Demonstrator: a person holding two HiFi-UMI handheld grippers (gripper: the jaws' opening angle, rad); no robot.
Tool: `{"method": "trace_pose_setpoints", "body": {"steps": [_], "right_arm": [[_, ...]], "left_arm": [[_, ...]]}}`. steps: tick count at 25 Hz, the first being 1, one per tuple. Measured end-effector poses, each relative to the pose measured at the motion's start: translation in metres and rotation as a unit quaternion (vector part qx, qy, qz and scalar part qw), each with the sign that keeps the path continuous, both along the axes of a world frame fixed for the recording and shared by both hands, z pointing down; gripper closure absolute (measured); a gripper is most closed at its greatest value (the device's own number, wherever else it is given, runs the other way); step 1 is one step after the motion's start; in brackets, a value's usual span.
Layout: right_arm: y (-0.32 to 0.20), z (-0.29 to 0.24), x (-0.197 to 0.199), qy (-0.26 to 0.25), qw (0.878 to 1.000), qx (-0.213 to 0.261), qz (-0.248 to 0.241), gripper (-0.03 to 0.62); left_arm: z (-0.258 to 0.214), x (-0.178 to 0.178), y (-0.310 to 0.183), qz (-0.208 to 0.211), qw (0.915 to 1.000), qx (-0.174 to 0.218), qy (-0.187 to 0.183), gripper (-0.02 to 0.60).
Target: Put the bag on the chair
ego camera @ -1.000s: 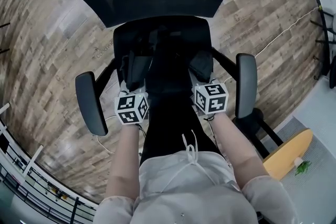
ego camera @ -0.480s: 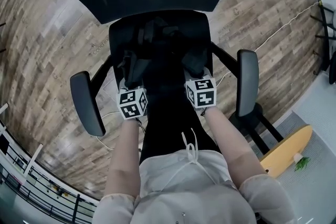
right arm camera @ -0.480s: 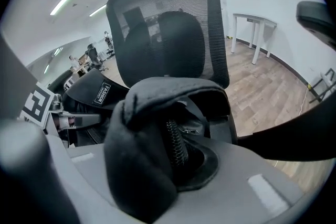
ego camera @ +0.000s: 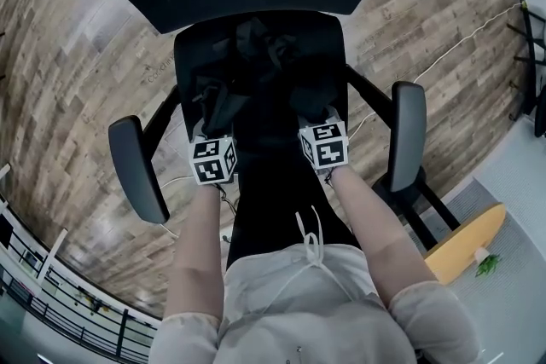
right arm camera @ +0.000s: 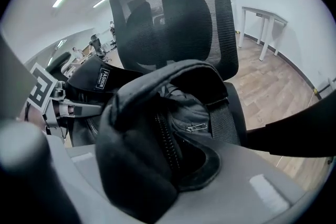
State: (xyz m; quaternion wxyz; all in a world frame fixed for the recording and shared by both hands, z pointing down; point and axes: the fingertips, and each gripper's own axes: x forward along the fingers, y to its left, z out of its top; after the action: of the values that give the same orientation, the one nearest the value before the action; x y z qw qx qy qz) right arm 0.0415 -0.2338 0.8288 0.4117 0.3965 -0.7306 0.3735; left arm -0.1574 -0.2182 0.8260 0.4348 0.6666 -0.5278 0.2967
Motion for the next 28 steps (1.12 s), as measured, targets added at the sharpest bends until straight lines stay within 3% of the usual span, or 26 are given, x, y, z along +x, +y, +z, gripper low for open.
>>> {"method": "trace_pose_setpoints", "body": {"steps": [7, 12, 18, 22, 25, 28], "right_arm": [[-0.006, 0.018, 0.000, 0.012, 0.999, -0.034, 0.010, 0.531], [-0.005, 0.020, -0.001, 0.001, 0.999, -0.024, 0.028, 0.533], [-0.004, 0.011, 0.001, 0.013, 0.999, -0.014, 0.031, 0.502], [-0.001, -0.003, 0.005, 0.044, 0.999, 0.016, 0.014, 0.420], [0.000, -0.014, 0.012, 0.052, 0.998, 0.034, 0.018, 0.277], [0.006, -0.022, 0.018, 0.044, 0.998, 0.031, 0.028, 0.233]], "left_arm": [[0.018, 0.005, -0.007, -0.030, 0.9991, -0.017, 0.027, 0.471], [0.021, 0.004, -0.005, -0.032, 0.9985, 0.006, 0.044, 0.462], [0.013, -0.001, -0.002, -0.035, 0.9986, 0.004, 0.040, 0.445], [0.004, -0.015, 0.007, -0.063, 0.9976, 0.003, 0.029, 0.351], [-0.006, -0.022, 0.015, -0.077, 0.9967, 0.006, 0.025, 0.290], [-0.017, -0.024, 0.024, -0.090, 0.9956, 0.015, 0.024, 0.247]]}}
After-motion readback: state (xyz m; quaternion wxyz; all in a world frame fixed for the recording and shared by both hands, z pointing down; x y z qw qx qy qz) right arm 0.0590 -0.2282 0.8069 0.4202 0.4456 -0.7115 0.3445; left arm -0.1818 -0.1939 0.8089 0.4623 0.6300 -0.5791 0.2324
